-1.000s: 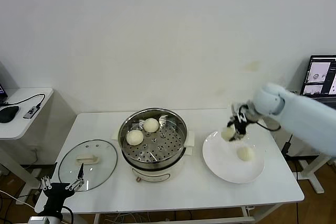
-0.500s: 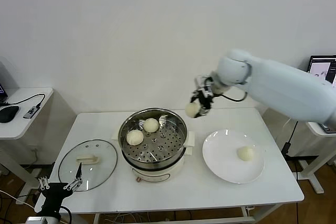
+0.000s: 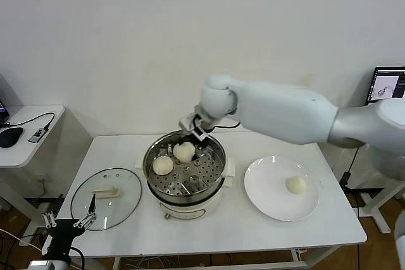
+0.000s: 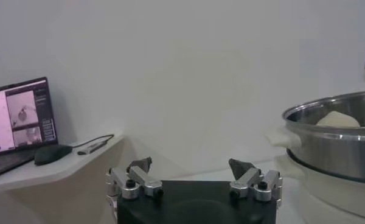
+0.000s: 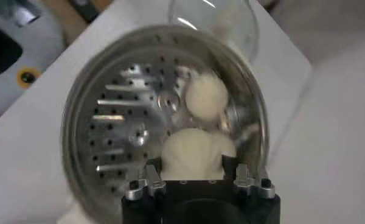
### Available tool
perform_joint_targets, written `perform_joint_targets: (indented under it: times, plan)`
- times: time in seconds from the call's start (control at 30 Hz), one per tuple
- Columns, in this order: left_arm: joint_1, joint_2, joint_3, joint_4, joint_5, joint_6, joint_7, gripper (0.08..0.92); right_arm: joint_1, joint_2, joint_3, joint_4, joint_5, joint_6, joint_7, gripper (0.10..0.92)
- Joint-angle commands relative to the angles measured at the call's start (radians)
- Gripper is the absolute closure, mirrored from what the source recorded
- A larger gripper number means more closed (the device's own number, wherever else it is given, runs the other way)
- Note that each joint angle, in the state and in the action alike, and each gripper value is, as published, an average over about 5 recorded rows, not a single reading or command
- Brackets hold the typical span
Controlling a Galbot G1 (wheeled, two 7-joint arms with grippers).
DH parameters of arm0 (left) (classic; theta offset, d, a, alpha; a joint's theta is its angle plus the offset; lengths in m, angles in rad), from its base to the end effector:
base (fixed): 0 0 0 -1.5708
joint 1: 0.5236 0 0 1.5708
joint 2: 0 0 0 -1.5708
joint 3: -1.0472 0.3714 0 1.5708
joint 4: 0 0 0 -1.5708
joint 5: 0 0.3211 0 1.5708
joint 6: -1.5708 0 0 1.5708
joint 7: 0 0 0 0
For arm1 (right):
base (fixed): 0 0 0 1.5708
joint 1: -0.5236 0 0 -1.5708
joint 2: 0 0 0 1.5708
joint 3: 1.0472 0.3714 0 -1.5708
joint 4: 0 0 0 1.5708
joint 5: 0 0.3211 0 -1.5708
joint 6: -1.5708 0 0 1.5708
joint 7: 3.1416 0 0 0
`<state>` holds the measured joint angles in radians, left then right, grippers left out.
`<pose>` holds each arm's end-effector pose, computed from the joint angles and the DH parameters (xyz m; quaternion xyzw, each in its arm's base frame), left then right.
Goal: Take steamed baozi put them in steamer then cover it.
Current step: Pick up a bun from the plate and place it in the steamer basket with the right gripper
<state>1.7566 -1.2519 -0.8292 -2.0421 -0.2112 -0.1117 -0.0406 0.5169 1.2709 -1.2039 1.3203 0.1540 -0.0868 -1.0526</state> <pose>0.0850 0.1525 -0.3198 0.0609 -0.9912 -0.1135 0.0298 0.5213 0.1603 -0.0520 0.6506 -0.3595 0.6612 0.1017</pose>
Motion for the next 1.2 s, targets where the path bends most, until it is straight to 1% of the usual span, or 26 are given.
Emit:
perform_joint_targets:
  times: [0.03,0.43,0.87,0.97,1.13,1.2]
  plan:
    - [0.001,-0.002,-0.003,0.001,0.0,0.0,0.0,0.177,-0.054,0.104,-0.035,-0.042,-0.147,0.22,-0.007,0.406]
    - [0.005,-0.013,-0.006,0.0,0.001,0.0,-0.002,0.177,-0.073,0.101,-0.058,-0.036,-0.176,0.309,0.0,0.406]
    - [0.007,-0.02,-0.006,0.002,0.001,-0.003,-0.002,0.177,-0.073,0.099,-0.071,-0.029,-0.173,0.329,-0.01,0.397]
    - [0.007,-0.02,-0.006,0.002,0.0,-0.003,-0.002,0.177,-0.063,0.083,-0.073,-0.022,-0.17,0.335,-0.015,0.357]
    - [0.006,-0.017,-0.009,0.002,-0.003,-0.003,-0.002,0.177,-0.026,0.045,-0.065,0.003,-0.145,0.334,-0.026,0.232]
    - [0.005,-0.014,-0.012,0.001,-0.004,-0.003,-0.002,0.177,-0.003,0.023,-0.055,0.013,-0.13,0.318,-0.031,0.213]
